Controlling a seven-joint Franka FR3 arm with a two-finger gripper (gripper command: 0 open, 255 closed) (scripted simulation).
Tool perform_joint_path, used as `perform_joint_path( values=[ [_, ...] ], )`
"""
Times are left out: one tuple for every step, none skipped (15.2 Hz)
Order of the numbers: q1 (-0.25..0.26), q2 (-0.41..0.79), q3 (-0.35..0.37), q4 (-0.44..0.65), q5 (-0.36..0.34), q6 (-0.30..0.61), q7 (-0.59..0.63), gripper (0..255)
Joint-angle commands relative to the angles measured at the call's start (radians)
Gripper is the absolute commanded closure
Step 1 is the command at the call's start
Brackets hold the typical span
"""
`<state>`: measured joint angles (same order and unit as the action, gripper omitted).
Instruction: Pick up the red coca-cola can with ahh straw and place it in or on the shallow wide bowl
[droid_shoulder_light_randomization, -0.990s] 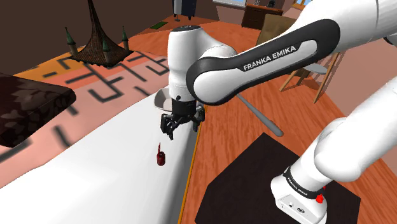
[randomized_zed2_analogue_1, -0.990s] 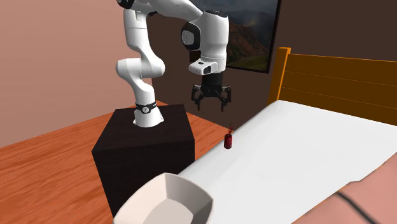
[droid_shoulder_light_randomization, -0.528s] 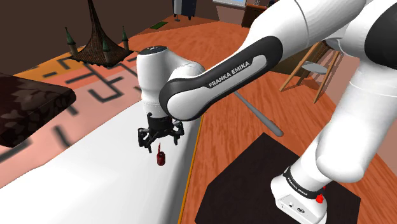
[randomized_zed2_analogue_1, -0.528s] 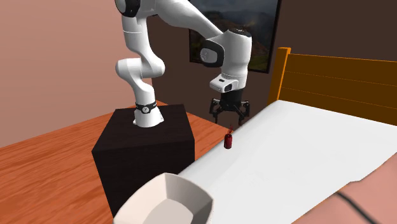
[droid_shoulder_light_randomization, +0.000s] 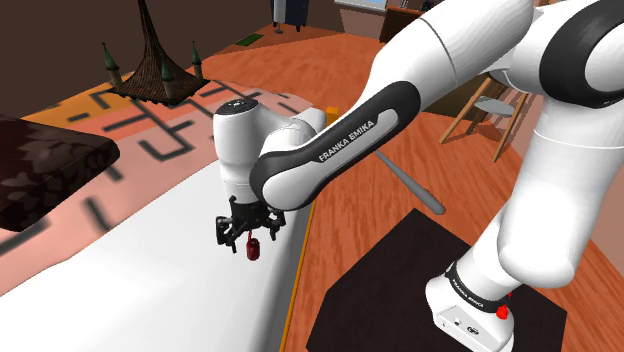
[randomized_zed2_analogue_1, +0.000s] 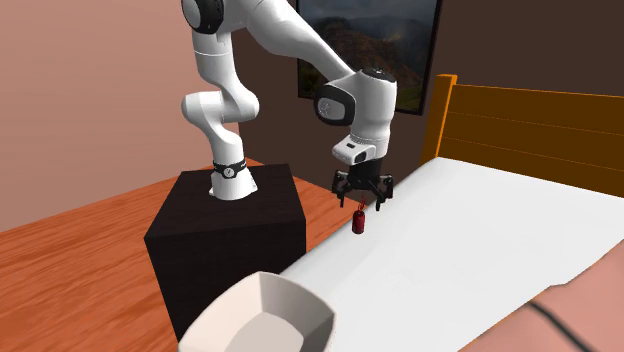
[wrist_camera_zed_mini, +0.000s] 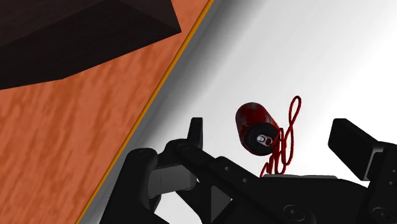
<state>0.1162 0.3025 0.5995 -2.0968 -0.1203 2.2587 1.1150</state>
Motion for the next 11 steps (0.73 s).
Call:
perform_joint_path(
  values=[
    [0.003, 0.006, -0.002, -0.002, -0.005, 0.008, 0.004, 0],
    [0.003, 0.006, -0.002, -0.002, -0.005, 0.008, 0.004, 0],
    [0.003, 0.006, -0.002, -0.002, -0.005, 0.008, 0.004, 0],
    [0.003, 0.006, -0.002, -0.002, -0.005, 0.008, 0.004, 0],
    [0.003, 0.006, -0.002, -0.002, -0.005, 0.008, 0.004, 0],
    [0.003, 0.006, -0.002, -0.002, -0.005, 0.008, 0.004, 0],
    [0.003, 0.006, -0.002, -0.002, -0.005, 0.008, 0.004, 0],
    [0.003, 0.006, -0.002, -0.002, -0.005, 0.008, 0.004, 255],
    [0.003, 0.006, -0.002, -0.002, -0.005, 0.008, 0.004, 255],
    [0.003, 0.006, -0.002, -0.002, -0.005, 0.008, 0.004, 255],
    [0.003, 0.006, -0.002, -0.002, -0.005, 0.008, 0.004, 255]
  ],
)
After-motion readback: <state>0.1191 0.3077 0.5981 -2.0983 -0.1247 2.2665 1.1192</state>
